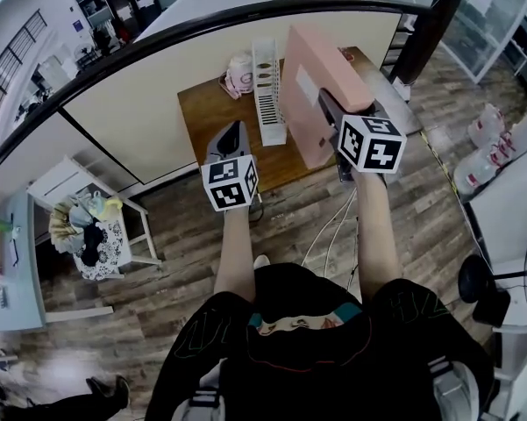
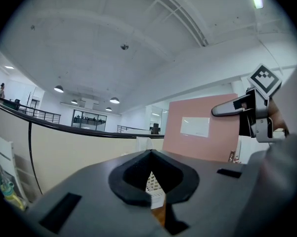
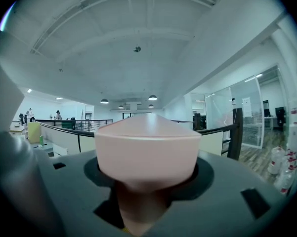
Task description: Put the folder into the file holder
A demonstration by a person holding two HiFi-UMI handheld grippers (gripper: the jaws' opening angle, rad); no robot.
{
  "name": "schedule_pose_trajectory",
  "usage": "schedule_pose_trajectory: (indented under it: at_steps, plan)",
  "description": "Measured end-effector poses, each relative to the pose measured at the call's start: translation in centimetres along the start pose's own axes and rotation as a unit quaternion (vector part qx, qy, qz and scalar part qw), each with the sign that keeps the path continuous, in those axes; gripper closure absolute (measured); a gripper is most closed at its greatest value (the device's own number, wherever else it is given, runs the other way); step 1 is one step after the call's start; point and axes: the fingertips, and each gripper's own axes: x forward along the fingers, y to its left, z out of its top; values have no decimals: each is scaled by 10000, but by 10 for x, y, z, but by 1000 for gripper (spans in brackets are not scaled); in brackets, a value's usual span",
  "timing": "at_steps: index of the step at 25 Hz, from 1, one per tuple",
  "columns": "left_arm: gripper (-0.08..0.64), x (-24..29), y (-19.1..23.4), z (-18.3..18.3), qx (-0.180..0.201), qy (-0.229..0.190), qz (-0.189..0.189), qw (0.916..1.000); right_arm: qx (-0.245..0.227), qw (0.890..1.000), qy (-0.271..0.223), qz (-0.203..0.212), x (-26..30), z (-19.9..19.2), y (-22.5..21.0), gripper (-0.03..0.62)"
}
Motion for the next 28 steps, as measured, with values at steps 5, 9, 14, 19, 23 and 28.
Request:
schedule_pose_trajectory:
  at_steps: [5, 9, 14, 19, 23, 28]
  plan:
    - [563, 11, 14, 0, 5, -1, -53, 10000, -2, 10000, 5, -7, 19, 1, 11, 311]
    - [563, 21, 28, 3, 78, 3, -80, 9999, 36, 10000, 27, -41, 37, 2, 18, 311]
    - [563, 37, 48, 11, 151, -28, -110, 9998, 86, 9999, 2, -90, 61, 6, 25, 311]
    - [563, 54, 70, 20, 220, -103, -147, 9996, 126, 9998, -61, -141, 86, 11, 32, 311]
    - [563, 65, 82, 20, 235, -95, -190, 9995, 137, 9995, -16, -293, 101, 10, 31, 313]
    - [563, 80, 92, 12, 178, -17, -259, 9995, 148, 9990, 25, -431, 117, 9, 29, 311]
